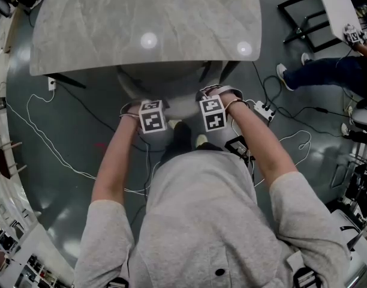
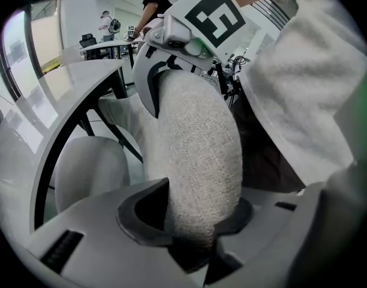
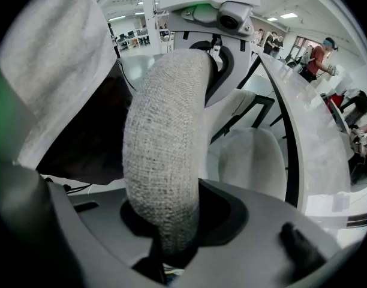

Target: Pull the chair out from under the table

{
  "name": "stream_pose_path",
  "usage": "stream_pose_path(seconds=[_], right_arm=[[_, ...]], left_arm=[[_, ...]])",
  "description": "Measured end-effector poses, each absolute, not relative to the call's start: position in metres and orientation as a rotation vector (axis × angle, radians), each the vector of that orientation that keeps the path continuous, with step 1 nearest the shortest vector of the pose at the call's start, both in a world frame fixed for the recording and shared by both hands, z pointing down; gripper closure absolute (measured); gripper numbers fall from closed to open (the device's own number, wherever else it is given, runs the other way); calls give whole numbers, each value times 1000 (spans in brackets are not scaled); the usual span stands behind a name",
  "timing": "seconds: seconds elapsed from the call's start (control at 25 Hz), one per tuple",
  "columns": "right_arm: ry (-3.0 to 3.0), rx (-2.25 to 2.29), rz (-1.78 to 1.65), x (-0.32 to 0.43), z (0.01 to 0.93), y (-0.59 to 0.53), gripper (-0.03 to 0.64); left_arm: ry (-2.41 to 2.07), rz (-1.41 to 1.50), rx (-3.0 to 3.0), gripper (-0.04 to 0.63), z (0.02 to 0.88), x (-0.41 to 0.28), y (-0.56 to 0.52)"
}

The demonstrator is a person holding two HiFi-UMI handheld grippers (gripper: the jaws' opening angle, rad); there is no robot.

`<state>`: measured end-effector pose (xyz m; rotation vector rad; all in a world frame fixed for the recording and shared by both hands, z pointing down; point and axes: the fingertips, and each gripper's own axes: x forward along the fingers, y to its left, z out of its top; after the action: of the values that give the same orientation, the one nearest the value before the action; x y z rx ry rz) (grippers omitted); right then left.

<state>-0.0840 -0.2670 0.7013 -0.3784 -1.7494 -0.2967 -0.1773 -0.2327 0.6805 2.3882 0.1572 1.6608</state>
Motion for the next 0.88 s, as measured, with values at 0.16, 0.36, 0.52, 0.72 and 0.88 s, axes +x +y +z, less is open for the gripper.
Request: stream_pose_path(seconds=[0.16,0.36,0.52,0.72,0.88], right_arm=[[-1748,-381,-299,-81,700,-260,503],[-1733,-384,-299,-82,701,-253,507],[-1727,-386,-294,-78,704,-249,508],[-1725,-384,-298,-74,706,-240,508],[-1723,-382,-296,-73,705,-235,508]], left_arm=[[151,1669,2387,437,679,-175,-226],[135,1670,2392,439,680,-177,-219],[130,1672,2387,440,683,-173,-217],[127,1680,2383,440,685,-170,-207],[115,1688,2378,439,684,-169,-202]])
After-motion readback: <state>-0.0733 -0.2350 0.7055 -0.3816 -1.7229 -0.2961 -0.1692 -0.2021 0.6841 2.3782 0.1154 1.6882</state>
